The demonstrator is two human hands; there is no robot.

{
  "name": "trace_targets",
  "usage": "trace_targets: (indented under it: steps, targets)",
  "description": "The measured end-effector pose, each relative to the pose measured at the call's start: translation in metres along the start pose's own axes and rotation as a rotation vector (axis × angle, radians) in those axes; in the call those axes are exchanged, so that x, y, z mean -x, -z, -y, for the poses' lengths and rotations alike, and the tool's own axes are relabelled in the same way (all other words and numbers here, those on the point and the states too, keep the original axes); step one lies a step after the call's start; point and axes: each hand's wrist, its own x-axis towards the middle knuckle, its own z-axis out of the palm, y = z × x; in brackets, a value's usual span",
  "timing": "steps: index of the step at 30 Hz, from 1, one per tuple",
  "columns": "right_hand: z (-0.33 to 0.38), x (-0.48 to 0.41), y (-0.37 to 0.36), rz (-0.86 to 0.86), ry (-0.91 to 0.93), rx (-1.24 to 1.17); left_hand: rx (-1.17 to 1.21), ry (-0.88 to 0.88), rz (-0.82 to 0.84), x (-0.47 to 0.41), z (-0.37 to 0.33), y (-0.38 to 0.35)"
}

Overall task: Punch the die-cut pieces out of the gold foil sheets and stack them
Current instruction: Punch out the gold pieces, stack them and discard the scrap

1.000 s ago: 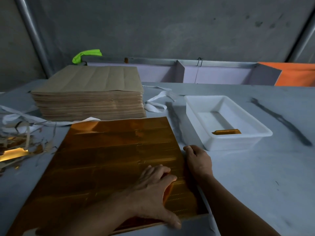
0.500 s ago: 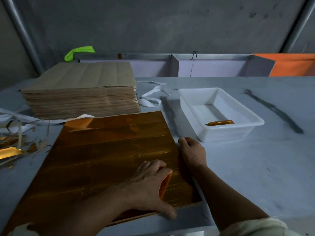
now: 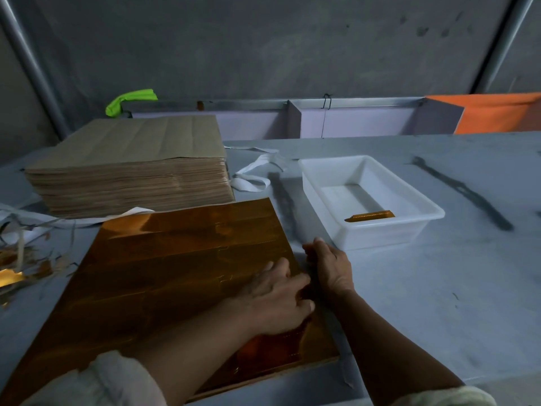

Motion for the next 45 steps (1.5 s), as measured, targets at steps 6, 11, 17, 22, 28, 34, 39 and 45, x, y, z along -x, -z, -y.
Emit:
trace_targets:
  steps: [6, 11, 17, 22, 28, 34, 39, 45]
  targets:
    - [-0.001, 0.0, -0.002, -0.012, -0.013, -0.049, -0.065, -0.094, -0.1, -0.011, -0.002, -0.008]
    - [-0.001, -0.001, -0.001, -0.005, 0.0, -0.043, -0.036, -0.133, -0.123, -0.014, 0.002, -0.011]
    - [-0.001, 0.001, 0.0, -0.011, 0.011, -0.023, -0.037, -0.182, -0.147, -0.014, 0.005, -0.012]
    - [0.001, 0.003, -0.001, -0.007, 0.014, -0.01, -0.058, -0.208, -0.15, -0.011, 0.006, -0.011]
    - [0.002, 0.005, 0.0, 0.002, 0.014, -0.016, -0.053, -0.246, -0.21, -0.008, 0.008, -0.01]
    - [0.003, 0.005, 0.0, 0.013, 0.013, -0.001, -0.003, -0.254, -0.308, -0.012, 0.012, -0.008]
    - [0.003, 0.004, 0.001, 0.016, 0.03, 0.049, 0.015, -0.215, -0.331, -0.014, 0.012, 0.002]
    - [0.004, 0.005, 0.0, 0.027, 0.039, 0.068, 0.027, -0.172, -0.399, -0.008, 0.017, 0.019]
